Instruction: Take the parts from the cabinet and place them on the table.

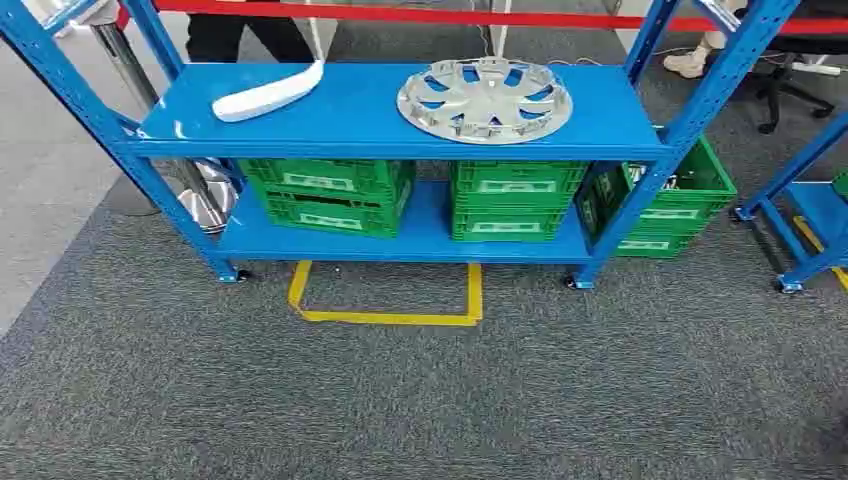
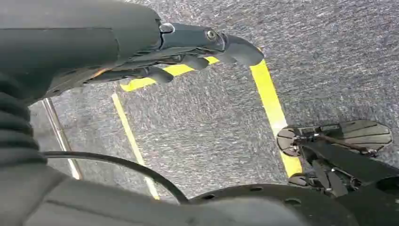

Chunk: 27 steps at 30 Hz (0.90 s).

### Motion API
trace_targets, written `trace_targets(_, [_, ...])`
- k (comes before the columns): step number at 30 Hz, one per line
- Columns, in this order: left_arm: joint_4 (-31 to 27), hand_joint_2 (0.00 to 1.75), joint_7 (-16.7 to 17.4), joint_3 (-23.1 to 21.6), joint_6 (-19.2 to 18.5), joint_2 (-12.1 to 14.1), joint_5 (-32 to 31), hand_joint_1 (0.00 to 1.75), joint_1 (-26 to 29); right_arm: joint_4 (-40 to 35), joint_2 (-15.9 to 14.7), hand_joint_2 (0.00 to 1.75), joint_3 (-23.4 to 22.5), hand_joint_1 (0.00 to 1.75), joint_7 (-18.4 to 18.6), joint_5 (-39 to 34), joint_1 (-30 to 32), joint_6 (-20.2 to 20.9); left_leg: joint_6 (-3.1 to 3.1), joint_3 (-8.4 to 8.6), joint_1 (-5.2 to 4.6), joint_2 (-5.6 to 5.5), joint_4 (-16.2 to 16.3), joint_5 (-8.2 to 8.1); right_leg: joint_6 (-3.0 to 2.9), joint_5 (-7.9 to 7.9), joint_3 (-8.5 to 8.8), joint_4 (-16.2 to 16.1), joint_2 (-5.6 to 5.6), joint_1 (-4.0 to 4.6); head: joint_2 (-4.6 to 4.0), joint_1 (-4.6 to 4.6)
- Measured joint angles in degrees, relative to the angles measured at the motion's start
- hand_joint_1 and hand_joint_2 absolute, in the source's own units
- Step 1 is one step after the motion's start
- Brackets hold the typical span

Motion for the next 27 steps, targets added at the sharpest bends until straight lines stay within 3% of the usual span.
trace_targets(18, [-0.02,1.75,0.0,0.0,0.0,0.0,0.0,0.0,0.0,0.0,0.0,0.0,0.0,0.0,0.0,-0.02,0.0,0.0,0.0,0.0,0.0,0.0,0.0,-0.01,-0.01,-0.03,0.0,0.0,0.0,0.0,0.0,0.0])
trace_targets(19, [-0.02,0.0,0.0,0.0,0.0,-0.02,0.0,0.0,0.0,0.0,0.0,0.0,0.0,0.0,0.0,0.0,0.0,0.0,0.0,0.0,0.0,0.0,0.0,-0.01,-0.02,-0.03,0.0,0.0,0.0,0.0,0.0,-0.02])
trace_targets(24, [-0.02,0.0,0.0,0.0,0.0,-0.02,0.0,0.0,0.0,0.0,0.0,0.0,0.0,0.0,0.0,-0.02,0.0,0.0,0.0,0.0,0.0,0.0,0.0,-0.01,-0.02,-0.03,0.0,0.0,0.0,0.0,0.0,-0.02])
trace_targets(25, [-0.02,1.75,0.0,0.0,0.0,0.0,0.0,0.0,0.0,0.0,0.0,0.0,0.0,0.0,0.0,-0.02,0.0,0.0,0.0,0.0,0.0,0.0,0.0,-0.01,-0.02,-0.03,0.01,0.0,0.0,0.0,0.0,0.0])
trace_targets(27, [-0.02,1.75,-0.02,0.0,0.02,-0.02,0.0,0.0,0.0,0.0,0.0,0.0,0.0,0.0,0.0,-0.02,0.0,0.0,0.0,0.0,0.0,0.0,0.0,-0.01,-0.02,-0.03,0.0,0.0,0.0,0.0,0.0,0.0])
